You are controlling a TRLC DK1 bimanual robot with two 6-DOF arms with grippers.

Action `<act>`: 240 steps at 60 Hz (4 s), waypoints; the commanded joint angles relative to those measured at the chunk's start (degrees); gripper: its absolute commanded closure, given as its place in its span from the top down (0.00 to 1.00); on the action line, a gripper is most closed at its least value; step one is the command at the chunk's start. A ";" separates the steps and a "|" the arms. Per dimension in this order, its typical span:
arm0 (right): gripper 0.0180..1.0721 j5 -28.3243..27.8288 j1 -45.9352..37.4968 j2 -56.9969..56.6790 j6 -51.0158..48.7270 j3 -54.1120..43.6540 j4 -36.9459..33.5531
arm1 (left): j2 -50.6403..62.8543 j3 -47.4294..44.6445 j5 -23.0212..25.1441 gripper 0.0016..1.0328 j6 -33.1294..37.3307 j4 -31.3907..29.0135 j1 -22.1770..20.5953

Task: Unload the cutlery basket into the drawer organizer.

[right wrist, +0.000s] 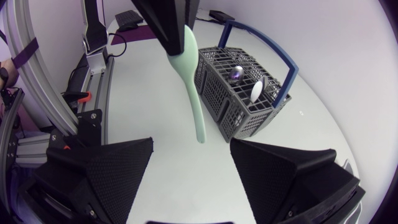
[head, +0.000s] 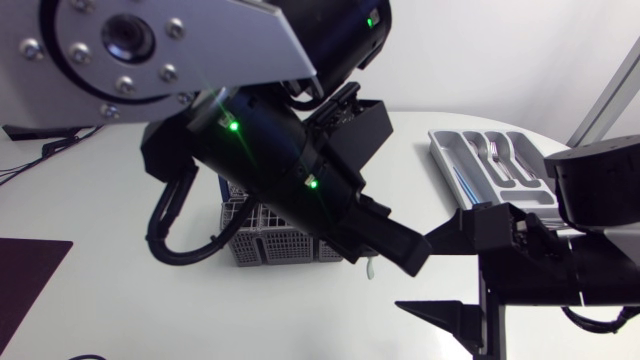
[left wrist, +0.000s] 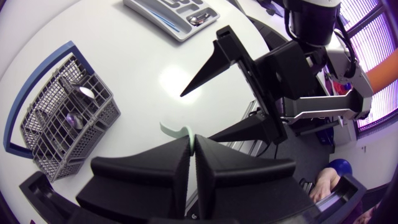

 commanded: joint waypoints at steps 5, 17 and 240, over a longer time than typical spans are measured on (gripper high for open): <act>0.84 -0.21 2.88 2.16 2.86 0.88 2.19 | 0.62 -0.88 0.87 0.06 0.43 -0.68 -1.27; 0.72 -0.21 5.43 3.48 4.88 1.67 4.83 | 0.97 -1.15 0.87 0.06 0.69 -0.77 -1.63; 0.06 8.66 -56.80 38.29 -48.99 18.37 13.62 | 7.30 4.57 -19.69 0.93 -13.02 -7.10 12.61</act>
